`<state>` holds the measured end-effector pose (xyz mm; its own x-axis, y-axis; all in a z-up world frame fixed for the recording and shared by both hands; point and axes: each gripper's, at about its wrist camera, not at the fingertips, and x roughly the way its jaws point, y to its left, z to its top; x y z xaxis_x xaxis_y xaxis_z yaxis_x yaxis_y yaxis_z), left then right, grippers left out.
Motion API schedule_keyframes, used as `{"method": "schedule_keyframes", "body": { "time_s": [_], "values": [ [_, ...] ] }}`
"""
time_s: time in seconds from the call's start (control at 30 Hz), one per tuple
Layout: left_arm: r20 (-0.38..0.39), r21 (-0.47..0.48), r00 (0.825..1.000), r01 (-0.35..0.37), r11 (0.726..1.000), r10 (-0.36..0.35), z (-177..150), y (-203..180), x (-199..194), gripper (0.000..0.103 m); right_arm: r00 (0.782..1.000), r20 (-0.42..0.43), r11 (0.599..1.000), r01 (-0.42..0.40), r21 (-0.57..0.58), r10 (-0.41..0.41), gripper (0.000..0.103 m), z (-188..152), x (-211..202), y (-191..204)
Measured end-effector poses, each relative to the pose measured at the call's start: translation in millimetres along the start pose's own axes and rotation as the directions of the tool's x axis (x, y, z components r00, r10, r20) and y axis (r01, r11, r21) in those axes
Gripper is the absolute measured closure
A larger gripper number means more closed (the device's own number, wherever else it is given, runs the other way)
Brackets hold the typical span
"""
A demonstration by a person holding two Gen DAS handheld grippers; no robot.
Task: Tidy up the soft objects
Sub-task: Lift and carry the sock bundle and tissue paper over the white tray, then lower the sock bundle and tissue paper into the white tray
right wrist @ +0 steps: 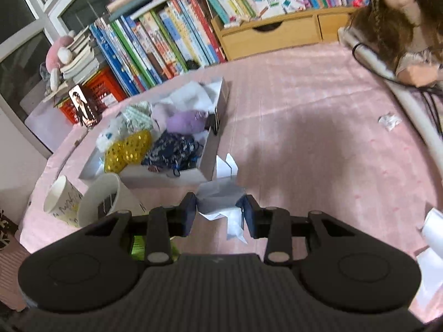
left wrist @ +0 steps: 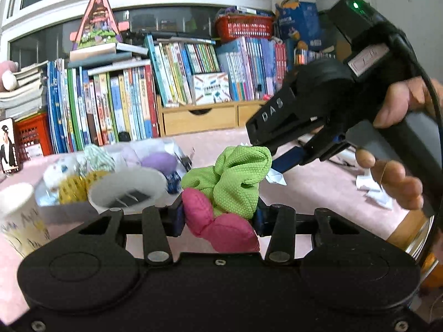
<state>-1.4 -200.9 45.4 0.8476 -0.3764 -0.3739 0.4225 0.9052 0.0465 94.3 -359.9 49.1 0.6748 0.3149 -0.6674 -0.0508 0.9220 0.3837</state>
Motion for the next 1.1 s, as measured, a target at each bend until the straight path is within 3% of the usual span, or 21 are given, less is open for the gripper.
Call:
{"method": "schedule_keyframes", "body": {
  "time_s": [0.5, 0.77, 1.1],
  "values": [
    [0.027, -0.018, 0.992, -0.119, 0.993, 0.119, 58.3, 97.7, -32.5, 0.060, 0.992, 0.122, 0.996, -0.014, -0.083, 0.024, 0.060, 23.4, -18.5, 73.1],
    [-0.023, -0.087, 0.986, -0.169, 0.982, 0.168, 65.2, 157.2, -27.0, 0.060, 0.992, 0.124, 0.995, -0.018, -0.100, 0.031, 0.060, 29.4, -4.8, 93.9],
    [-0.100, -0.128, 0.983, -0.166, 0.978, 0.154, 73.3, 198.6, -6.0, 0.060, 0.993, 0.112, 0.995, -0.021, -0.092, 0.032, 0.060, 35.2, 11.4, 100.3]
  ]
}}
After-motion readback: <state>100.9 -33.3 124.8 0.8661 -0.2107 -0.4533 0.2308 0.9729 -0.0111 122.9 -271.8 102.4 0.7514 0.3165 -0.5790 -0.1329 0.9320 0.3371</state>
